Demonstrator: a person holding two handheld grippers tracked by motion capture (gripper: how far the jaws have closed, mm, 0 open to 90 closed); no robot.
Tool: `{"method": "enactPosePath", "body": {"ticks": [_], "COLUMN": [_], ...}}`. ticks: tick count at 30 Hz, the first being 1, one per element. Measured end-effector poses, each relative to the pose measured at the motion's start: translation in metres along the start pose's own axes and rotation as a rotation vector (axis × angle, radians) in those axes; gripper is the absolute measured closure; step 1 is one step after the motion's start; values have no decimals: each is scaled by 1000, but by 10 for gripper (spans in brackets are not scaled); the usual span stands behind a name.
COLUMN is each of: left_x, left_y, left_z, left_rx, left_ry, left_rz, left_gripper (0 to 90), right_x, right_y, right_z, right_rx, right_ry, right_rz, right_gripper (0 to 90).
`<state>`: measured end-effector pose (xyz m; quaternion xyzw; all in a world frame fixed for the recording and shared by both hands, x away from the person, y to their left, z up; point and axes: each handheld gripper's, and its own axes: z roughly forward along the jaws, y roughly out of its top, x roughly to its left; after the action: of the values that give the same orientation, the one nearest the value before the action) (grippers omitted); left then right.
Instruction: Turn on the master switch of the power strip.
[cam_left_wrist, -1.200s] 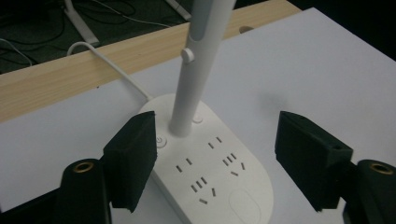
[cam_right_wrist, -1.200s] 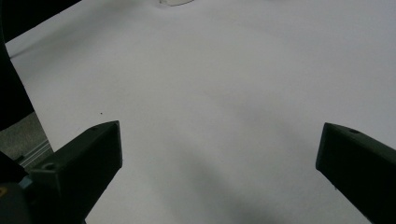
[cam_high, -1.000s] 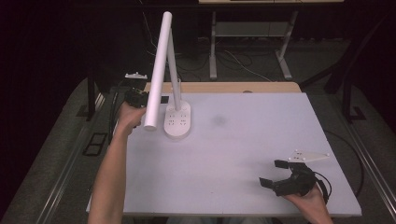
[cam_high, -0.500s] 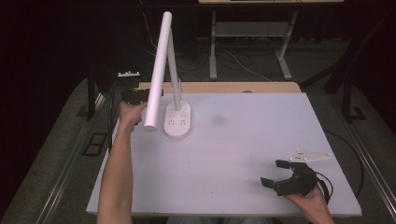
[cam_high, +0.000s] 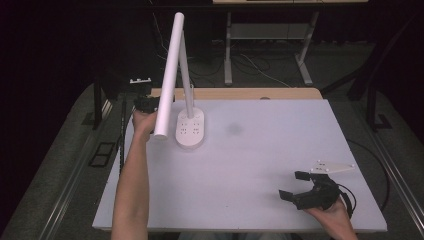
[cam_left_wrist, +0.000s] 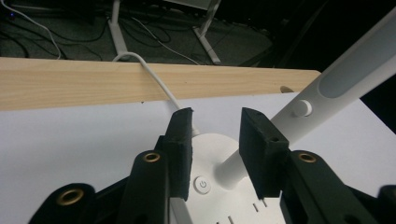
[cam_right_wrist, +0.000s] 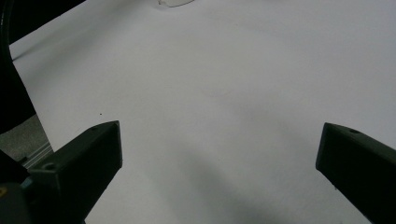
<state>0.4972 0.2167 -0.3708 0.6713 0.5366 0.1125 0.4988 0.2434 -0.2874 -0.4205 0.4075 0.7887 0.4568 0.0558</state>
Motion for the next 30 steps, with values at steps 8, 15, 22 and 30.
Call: {"method": "enactPosePath", "body": {"ticks": [8, 15, 22, 30], "left_x": [-1, -2, -1, -3], "left_y": [-5, -9, -12, -19], "left_z": [13, 21, 27, 37], "left_rx": [19, 39, 65, 120], "left_ry": [0, -14, -19, 20], "left_rz": [-22, -45, -34, -4], "left_gripper": [745, 830, 896, 900], "right_x": [0, -1, 0, 0], "right_y": [0, -1, -1, -1], "right_z": [0, 0, 0, 0], "right_rx": [3, 1, 4, 7], "right_ry": [4, 10, 10, 13], "right_rz": [-1, 3, 0, 7], "right_gripper": [0, 0, 0, 0]}}
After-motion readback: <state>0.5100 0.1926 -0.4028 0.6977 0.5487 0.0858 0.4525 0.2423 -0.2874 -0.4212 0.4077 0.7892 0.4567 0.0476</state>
